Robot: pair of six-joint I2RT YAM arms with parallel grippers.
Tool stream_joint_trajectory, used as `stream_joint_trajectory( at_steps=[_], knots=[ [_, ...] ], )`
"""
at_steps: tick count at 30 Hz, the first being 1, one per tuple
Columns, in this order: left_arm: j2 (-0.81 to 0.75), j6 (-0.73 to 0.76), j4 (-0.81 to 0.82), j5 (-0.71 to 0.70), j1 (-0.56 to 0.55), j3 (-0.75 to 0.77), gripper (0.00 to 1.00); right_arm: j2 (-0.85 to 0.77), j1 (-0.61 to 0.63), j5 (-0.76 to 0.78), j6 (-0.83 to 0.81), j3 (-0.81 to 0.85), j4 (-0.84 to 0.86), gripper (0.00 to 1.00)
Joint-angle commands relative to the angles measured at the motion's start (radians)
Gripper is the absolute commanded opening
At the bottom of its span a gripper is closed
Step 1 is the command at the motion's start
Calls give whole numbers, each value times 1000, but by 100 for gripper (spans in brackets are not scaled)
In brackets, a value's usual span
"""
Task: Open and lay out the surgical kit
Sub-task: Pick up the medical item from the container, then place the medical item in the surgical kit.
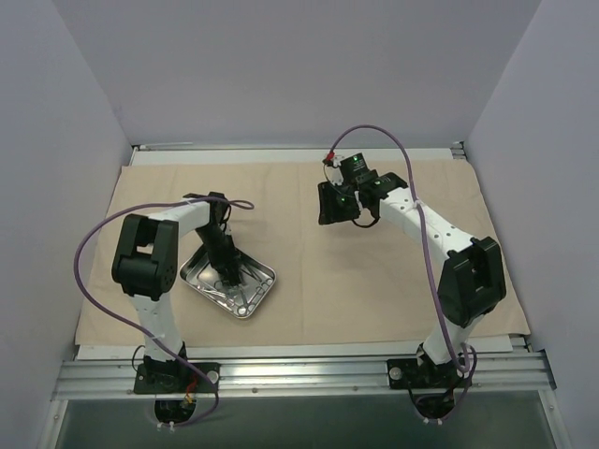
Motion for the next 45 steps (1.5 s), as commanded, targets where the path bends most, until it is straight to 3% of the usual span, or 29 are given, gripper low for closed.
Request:
stream_joint_trajectory(
  at_steps=[1, 9, 16, 22, 32, 34, 37, 45],
  knots=[
    [36, 53, 39, -112, -3, -4, 2, -48, -17, 5, -32, -4, 8, 39],
    [-160, 116, -93, -78, 23, 62, 2, -25, -36, -13, -43, 24, 33, 39],
    [-190, 162, -139, -63, 25, 110, 2, 36, -31, -72, -42, 68, 63, 39],
    [-263, 221, -88, -2, 22, 138, 2, 90, -9, -138, -49, 140, 63, 38],
    [-322, 302, 103, 218, 7, 184, 2, 189, -3, -555, 58, 243, 204, 39],
    [-308, 296, 128, 255, 5, 205, 2, 196, 4, -610, 142, 240, 294, 46],
    [-285, 285, 162, 293, -4, 242, 2, 206, 7, -645, 252, 229, 387, 59],
    [-257, 261, 185, 298, -47, 315, 2, 229, 35, -652, 322, 240, 398, 57]
  ],
)
